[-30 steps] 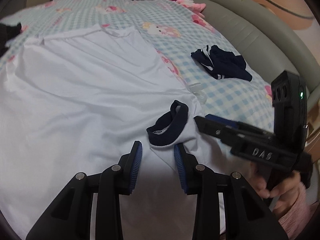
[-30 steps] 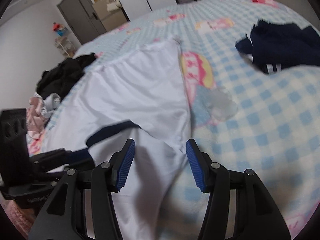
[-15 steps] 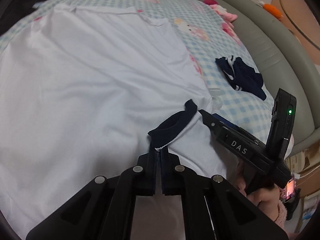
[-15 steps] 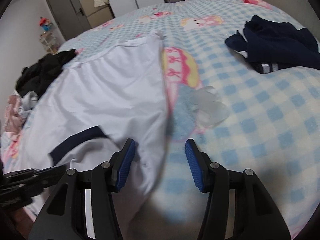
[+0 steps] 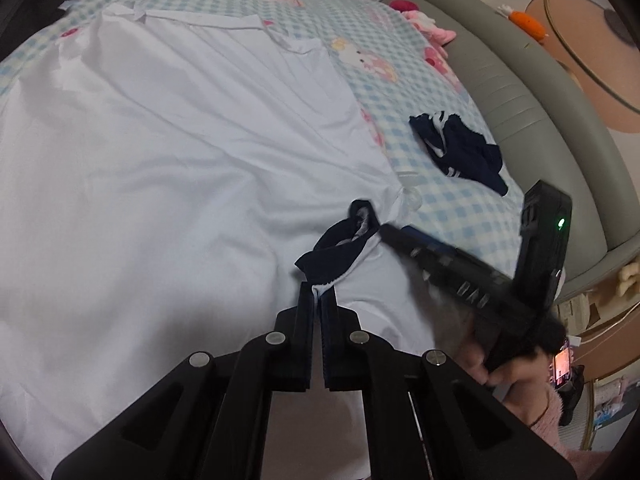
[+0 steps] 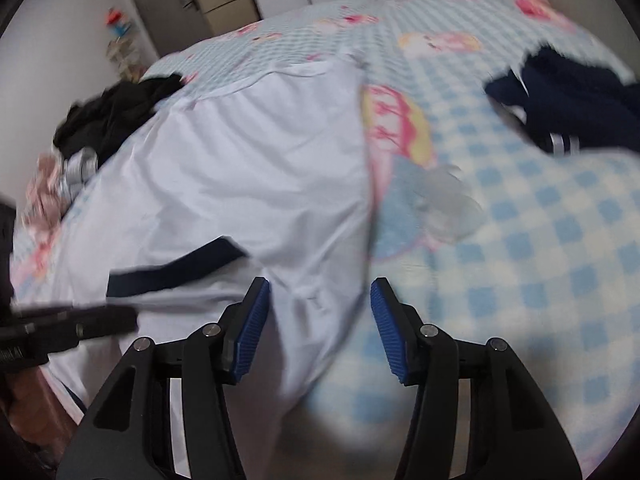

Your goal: Fold clothes

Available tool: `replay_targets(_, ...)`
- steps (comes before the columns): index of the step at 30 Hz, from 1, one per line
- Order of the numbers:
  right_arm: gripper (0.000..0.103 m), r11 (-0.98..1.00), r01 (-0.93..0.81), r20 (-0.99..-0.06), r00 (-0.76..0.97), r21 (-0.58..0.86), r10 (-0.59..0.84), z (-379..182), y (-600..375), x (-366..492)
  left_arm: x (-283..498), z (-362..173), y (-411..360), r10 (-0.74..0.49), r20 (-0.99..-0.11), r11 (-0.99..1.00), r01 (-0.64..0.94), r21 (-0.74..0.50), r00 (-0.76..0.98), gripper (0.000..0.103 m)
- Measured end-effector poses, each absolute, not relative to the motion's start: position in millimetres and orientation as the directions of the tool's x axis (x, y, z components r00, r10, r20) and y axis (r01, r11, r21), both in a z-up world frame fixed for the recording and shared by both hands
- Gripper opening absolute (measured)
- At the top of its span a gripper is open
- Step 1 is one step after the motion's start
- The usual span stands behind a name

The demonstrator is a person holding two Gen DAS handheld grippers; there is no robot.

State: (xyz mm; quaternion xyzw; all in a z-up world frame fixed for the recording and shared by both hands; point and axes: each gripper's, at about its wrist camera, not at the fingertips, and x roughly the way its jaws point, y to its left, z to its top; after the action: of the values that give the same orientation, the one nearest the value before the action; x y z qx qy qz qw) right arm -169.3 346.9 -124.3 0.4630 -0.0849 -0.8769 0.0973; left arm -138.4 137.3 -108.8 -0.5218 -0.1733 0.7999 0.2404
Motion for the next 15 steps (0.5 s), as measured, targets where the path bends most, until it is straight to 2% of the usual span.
replay_targets(3,0.053,-0.972,0.029,-0.795,-0.57,0.233,-0.208,-120,364,-167,-138,-114,132,0.546,-0.773,-0.838,-0.184,-0.515,-0.322,0.004)
replay_targets(5,0.054,-0.976,-0.014,-0.797,-0.58,0.218,-0.17,-118,375,-164,-135,-109,125,0.561,-0.757,-0.827,-0.184,-0.531,-0.334,0.005)
replay_targets(7,0.054,-0.962,-0.043,-0.787,-0.586,0.269,-0.194,-117,386,-160,-131,-96,120,0.542,-0.738,-0.838,-0.187,-0.513,-0.402,0.016)
replay_targets(8,0.054,-0.956,-0.04,-0.775,-0.595,0.291,-0.212,-115,388,-160,-127,-86,117,0.507,-0.722,-0.856,-0.179,-0.485,-0.471,0.032)
replay_targets(9,0.054,-0.95,-0.035,-0.764,-0.604,0.311,-0.228,-113,389,-160,-123,-77,116,0.487,-0.696,-0.865,-0.179,-0.469,-0.528,0.038)
replay_targets(13,0.054,-0.959,0.038,-0.755,-0.609,0.28,-0.245,-108,369,-172,-119,-61,129,0.493,-0.651,-0.865,-0.24,-0.441,-0.577,0.035)
replay_targets(14,0.054,-0.961,0.057,-0.762,-0.598,0.269,-0.249,-110,362,-175,-121,-64,138,0.498,-0.666,-0.865,-0.268,-0.424,-0.555,0.032)
replay_targets(15,0.054,-0.965,0.073,-0.77,-0.589,0.252,-0.246,-113,357,-177,-123,-70,148,0.507,-0.688,-0.862,-0.295,-0.413,-0.52,0.02)
